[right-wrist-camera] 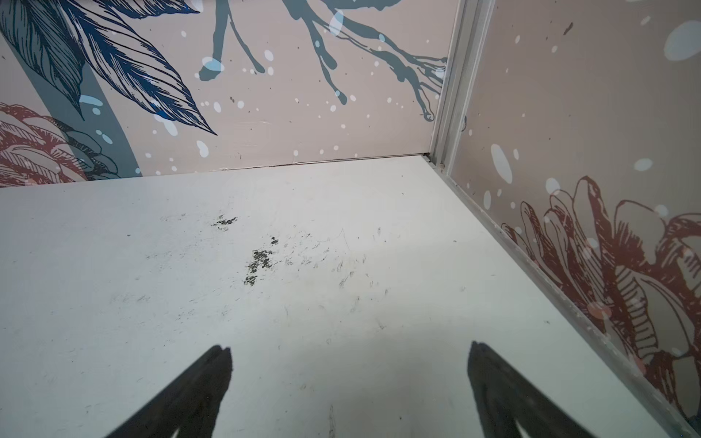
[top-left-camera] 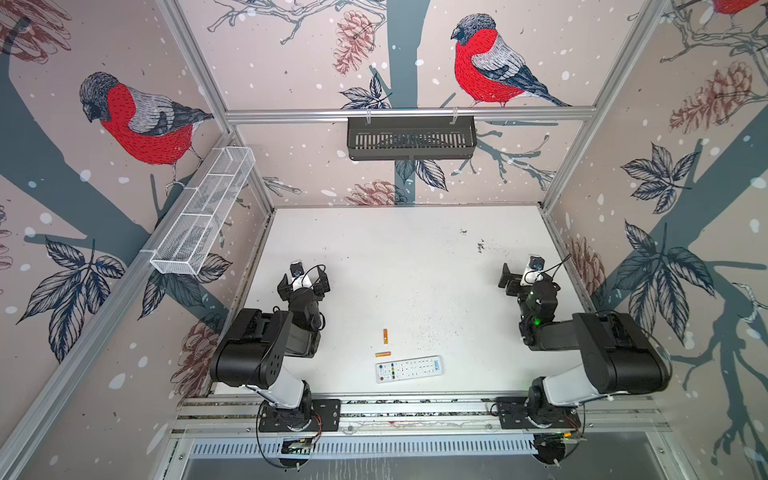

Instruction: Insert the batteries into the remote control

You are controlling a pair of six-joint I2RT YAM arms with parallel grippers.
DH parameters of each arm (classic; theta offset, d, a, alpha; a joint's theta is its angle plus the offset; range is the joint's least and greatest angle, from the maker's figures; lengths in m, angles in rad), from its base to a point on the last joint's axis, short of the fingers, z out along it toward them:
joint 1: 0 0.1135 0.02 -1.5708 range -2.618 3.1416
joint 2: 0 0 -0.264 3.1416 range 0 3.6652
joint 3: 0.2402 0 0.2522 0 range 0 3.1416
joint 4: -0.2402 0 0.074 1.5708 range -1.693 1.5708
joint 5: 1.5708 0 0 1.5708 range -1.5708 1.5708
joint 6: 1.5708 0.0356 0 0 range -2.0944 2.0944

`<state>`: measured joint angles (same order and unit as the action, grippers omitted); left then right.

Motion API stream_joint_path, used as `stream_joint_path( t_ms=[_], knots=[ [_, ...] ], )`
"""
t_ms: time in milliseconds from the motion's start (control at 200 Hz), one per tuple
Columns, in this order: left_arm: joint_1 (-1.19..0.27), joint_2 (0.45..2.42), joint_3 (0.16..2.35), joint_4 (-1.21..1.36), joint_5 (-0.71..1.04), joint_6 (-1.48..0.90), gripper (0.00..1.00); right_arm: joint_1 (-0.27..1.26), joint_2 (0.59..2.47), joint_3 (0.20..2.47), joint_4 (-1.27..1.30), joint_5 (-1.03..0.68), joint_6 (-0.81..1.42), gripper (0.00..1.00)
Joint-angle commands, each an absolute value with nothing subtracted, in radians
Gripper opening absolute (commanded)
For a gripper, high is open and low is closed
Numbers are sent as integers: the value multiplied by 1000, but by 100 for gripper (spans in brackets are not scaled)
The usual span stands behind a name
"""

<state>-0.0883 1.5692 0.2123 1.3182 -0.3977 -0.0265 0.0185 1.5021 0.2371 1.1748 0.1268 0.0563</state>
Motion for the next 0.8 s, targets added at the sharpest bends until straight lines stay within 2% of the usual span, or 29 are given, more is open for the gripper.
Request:
stream_joint_path(
  t_ms=[0, 796],
  knots=[
    [-88, 1569, 216, 1364, -410, -25, 98, 19, 1500, 239, 1189, 129, 63, 100],
    [-87, 1569, 216, 1365, -394, -22, 97, 27, 1500, 234, 1196, 143, 58, 100]
  ],
)
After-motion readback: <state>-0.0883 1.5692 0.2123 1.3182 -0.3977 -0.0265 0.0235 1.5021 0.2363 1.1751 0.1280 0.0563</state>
